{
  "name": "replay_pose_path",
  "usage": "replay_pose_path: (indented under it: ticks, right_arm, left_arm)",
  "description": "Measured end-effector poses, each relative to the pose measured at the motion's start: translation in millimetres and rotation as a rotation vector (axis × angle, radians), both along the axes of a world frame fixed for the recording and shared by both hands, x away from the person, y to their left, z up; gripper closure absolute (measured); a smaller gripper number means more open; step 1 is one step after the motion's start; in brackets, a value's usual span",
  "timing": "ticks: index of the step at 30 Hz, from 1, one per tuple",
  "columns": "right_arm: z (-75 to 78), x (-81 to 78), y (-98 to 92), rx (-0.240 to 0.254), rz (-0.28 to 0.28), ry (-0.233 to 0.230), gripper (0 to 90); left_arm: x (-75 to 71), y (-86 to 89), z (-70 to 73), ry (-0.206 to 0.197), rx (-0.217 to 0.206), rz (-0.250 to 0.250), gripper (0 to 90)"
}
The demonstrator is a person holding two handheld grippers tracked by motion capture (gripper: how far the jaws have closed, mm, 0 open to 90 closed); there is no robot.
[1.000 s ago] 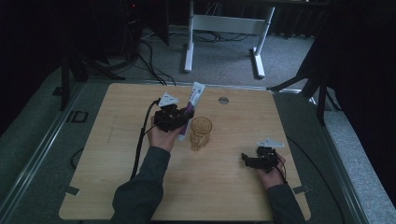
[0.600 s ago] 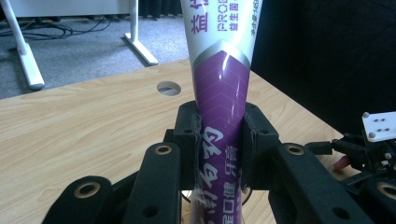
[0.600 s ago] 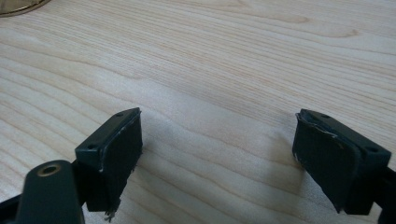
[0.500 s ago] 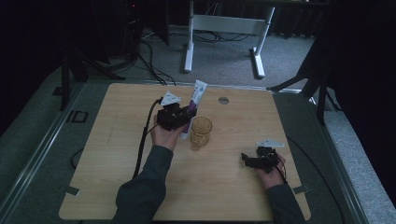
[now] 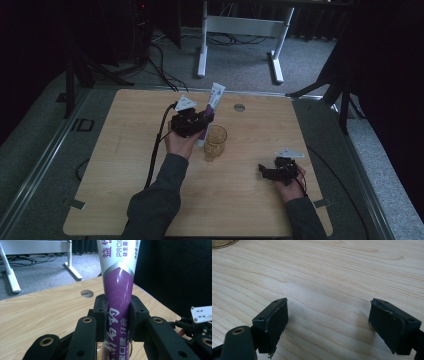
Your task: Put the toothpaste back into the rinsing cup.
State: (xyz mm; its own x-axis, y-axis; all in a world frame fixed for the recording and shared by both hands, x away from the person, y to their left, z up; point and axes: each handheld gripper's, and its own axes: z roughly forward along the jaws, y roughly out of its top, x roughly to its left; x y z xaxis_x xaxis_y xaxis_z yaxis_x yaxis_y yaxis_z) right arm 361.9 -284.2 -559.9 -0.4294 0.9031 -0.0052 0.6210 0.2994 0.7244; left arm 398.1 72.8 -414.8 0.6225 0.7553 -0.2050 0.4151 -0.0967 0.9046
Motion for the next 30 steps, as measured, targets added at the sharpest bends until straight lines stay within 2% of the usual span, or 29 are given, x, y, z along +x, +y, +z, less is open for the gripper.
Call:
replay_pose_path:
  ticks: [16, 28, 30]
  right_arm:
    - [0.0, 0.0, 0.0, 0.000, 0.000, 0.000, 15.6]
    - [0.0, -0.1, 0.0, 0.001, 0.000, 0.001, 15.7]
    - [0.0, -0.1, 0.0, 0.000, 0.000, 0.000, 15.7]
  left_arm:
    - [5.9, -6.0, -3.9, -0.020, -0.037, 0.016, 71.9]
    - [12.0, -18.2, -4.1, -0.040, -0.030, 0.020, 71.5]
    - [13.5, -24.0, -3.5, -0.048, -0.015, 0.017, 71.5]
